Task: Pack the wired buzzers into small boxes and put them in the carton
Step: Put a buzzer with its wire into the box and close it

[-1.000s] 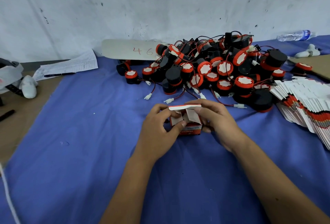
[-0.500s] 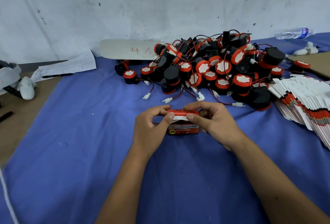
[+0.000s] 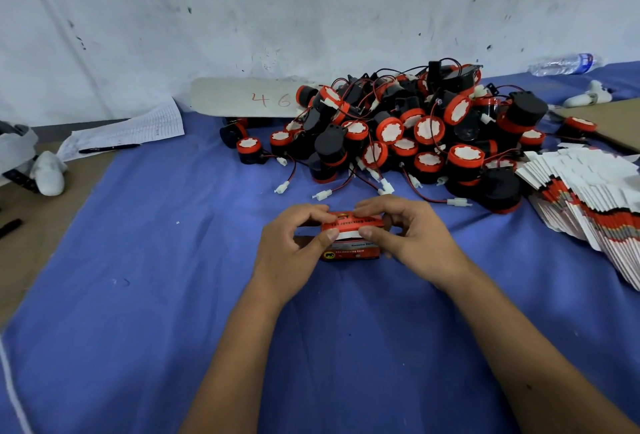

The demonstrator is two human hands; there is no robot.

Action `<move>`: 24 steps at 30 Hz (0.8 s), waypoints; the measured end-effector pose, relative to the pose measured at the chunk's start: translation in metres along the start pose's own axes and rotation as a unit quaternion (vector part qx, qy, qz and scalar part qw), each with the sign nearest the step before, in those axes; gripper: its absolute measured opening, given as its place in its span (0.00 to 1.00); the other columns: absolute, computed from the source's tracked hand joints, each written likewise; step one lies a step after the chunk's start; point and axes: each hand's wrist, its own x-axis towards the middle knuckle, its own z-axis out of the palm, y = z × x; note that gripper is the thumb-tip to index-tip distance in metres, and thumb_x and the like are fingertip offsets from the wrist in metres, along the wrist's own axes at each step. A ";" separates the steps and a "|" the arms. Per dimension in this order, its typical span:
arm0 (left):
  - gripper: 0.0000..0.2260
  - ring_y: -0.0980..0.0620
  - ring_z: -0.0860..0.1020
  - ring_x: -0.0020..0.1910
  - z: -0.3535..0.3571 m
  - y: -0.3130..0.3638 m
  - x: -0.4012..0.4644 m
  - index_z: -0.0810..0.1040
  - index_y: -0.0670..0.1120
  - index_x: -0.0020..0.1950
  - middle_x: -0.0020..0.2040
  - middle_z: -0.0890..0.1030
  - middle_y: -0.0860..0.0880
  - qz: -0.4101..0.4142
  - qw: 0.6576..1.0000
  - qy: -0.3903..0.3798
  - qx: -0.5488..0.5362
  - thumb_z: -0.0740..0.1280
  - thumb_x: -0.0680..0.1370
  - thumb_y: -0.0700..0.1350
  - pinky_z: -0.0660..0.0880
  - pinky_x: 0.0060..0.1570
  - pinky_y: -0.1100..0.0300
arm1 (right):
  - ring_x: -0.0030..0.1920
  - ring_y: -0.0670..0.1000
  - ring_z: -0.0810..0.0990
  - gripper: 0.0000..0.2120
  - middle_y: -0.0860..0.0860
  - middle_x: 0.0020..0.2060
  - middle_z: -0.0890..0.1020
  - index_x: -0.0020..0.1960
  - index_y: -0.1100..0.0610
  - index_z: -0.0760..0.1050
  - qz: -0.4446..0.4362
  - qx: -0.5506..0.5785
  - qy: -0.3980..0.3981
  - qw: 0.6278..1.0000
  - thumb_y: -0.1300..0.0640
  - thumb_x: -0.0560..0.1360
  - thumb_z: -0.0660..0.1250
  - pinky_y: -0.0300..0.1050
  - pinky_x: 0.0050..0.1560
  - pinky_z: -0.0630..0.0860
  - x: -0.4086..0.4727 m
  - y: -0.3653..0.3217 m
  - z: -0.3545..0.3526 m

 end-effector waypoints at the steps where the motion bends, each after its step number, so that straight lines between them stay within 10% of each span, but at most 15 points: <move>1: 0.08 0.57 0.80 0.62 -0.001 0.000 0.000 0.84 0.53 0.51 0.60 0.83 0.55 0.002 1.000 -0.006 0.005 0.75 0.77 0.41 0.82 0.55 0.49 | 0.41 0.49 0.81 0.11 0.43 0.60 0.81 0.57 0.52 0.84 0.002 -0.007 -0.005 1.000 0.61 0.76 0.75 0.35 0.42 0.78 0.000 0.000 -0.001; 16: 0.10 0.60 0.76 0.62 0.012 0.001 -0.001 0.86 0.56 0.54 0.61 0.74 0.53 0.032 0.998 -0.016 0.058 0.75 0.78 0.40 0.77 0.58 0.61 | 0.34 0.64 0.78 0.10 0.40 0.64 0.80 0.54 0.50 0.86 0.031 0.007 -0.019 0.999 0.61 0.76 0.75 0.41 0.36 0.78 -0.004 -0.003 -0.003; 24: 0.09 0.57 0.76 0.66 0.014 0.004 -0.001 0.83 0.53 0.51 0.63 0.78 0.51 0.068 0.995 -0.012 0.069 0.76 0.76 0.40 0.75 0.62 0.62 | 0.33 0.53 0.83 0.08 0.49 0.61 0.84 0.50 0.60 0.86 0.015 0.078 -0.009 0.997 0.70 0.76 0.72 0.45 0.32 0.82 -0.009 -0.003 -0.007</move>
